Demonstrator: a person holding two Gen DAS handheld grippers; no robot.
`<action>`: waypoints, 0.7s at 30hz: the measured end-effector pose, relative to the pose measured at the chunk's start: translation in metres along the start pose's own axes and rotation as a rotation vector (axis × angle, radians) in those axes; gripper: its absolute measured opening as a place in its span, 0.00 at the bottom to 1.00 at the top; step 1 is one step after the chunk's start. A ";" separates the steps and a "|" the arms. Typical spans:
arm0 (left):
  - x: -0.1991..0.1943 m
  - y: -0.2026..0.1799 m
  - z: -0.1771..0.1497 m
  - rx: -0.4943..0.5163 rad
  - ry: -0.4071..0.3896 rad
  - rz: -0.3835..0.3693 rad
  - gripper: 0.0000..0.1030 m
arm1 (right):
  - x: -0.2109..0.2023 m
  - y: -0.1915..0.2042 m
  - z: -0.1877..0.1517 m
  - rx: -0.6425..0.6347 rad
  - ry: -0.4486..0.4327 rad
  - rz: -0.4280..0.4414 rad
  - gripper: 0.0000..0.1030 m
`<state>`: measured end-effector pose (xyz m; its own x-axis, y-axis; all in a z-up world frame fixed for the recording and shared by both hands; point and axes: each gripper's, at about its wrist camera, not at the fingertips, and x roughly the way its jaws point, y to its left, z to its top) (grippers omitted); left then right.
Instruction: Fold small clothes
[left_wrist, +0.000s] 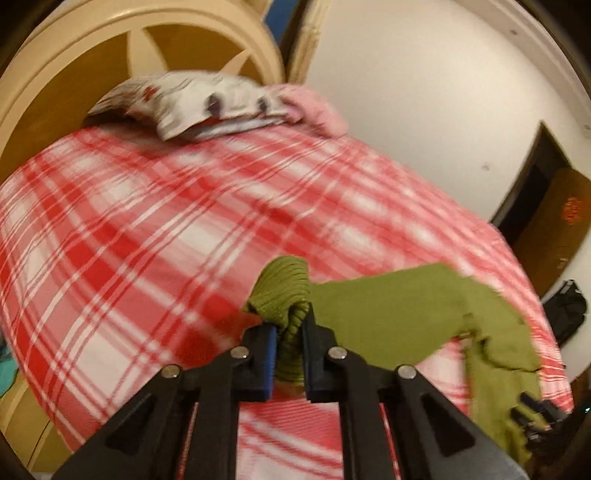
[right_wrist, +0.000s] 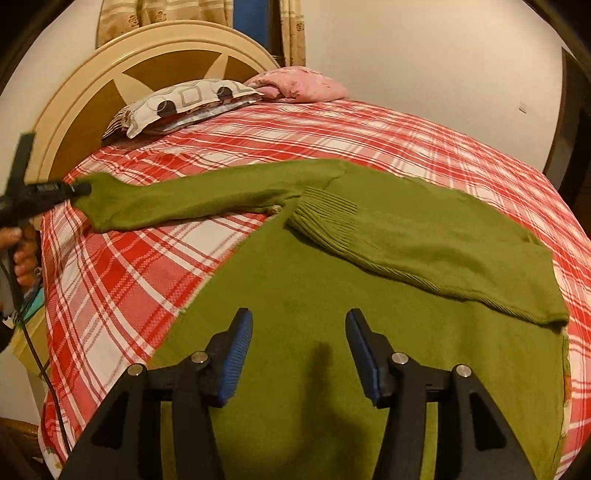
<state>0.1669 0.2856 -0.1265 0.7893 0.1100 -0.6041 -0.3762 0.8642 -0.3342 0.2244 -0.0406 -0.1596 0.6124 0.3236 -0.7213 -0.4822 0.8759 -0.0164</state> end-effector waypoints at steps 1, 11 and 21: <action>-0.004 -0.009 0.005 0.005 -0.008 -0.021 0.11 | -0.002 -0.002 -0.002 0.008 0.001 -0.006 0.52; -0.013 -0.121 0.050 0.048 -0.040 -0.263 0.11 | -0.042 -0.043 -0.029 0.097 -0.019 -0.045 0.53; -0.007 -0.218 0.055 0.169 -0.047 -0.352 0.11 | -0.058 -0.089 -0.057 0.218 -0.028 -0.068 0.53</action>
<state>0.2702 0.1230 -0.0095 0.8786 -0.1882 -0.4389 0.0034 0.9216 -0.3882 0.1959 -0.1581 -0.1556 0.6577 0.2683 -0.7039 -0.2940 0.9517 0.0880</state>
